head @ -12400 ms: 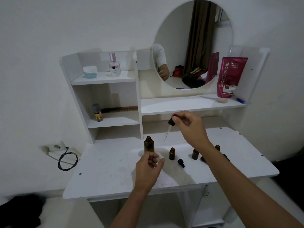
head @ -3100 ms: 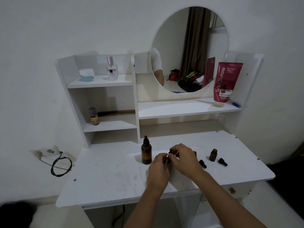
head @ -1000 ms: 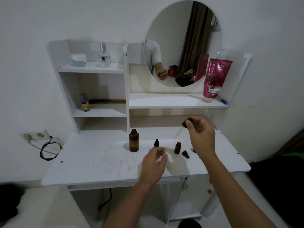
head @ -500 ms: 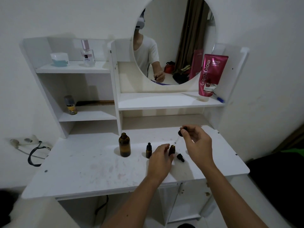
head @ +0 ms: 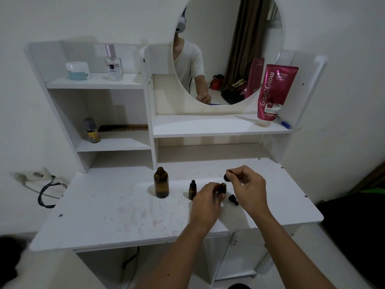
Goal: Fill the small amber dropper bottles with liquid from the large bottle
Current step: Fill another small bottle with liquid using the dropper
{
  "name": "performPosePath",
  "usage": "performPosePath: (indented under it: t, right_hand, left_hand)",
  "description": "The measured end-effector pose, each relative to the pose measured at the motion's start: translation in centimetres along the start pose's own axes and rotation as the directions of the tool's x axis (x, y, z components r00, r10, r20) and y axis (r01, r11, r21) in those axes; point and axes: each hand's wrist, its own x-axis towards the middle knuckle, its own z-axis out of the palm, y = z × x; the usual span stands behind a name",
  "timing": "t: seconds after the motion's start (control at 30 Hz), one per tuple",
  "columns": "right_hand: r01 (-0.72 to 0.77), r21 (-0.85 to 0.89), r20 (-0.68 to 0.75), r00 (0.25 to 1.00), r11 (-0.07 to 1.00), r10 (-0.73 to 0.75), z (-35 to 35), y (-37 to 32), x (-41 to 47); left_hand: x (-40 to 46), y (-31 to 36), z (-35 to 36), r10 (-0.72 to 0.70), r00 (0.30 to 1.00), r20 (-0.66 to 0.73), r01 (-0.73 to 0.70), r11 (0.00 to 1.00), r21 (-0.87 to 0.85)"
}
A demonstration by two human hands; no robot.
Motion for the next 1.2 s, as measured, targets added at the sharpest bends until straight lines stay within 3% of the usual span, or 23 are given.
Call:
performPosePath:
  t: [0.3,0.77,1.0,1.2]
  right_hand:
    - [-0.061,-0.011,0.033,0.998,0.998,0.062,-0.1,-0.2,0.3]
    - [-0.001,-0.004,-0.023,1.000,1.000,0.001,-1.7,-2.9,0.5]
    - [0.079,0.103,-0.040,0.996,0.992,-0.075,-1.2,-6.3,0.1]
    - [0.113,0.175,0.044,0.992,0.978,-0.122,3.6,-8.7,-0.5]
  left_hand:
    - [-0.1,-0.3,0.3,-0.007,1.000,0.004,0.007,1.000,0.005]
    - [-1.1,-0.3,-0.1,-0.027,0.999,0.026,0.025,0.998,0.052]
    - [-5.3,-1.2,-4.3,-0.063,0.996,0.067,0.072,0.988,-0.139]
    - [-5.7,-3.4,-11.3,-0.135,0.985,0.103,0.163,0.924,-0.346]
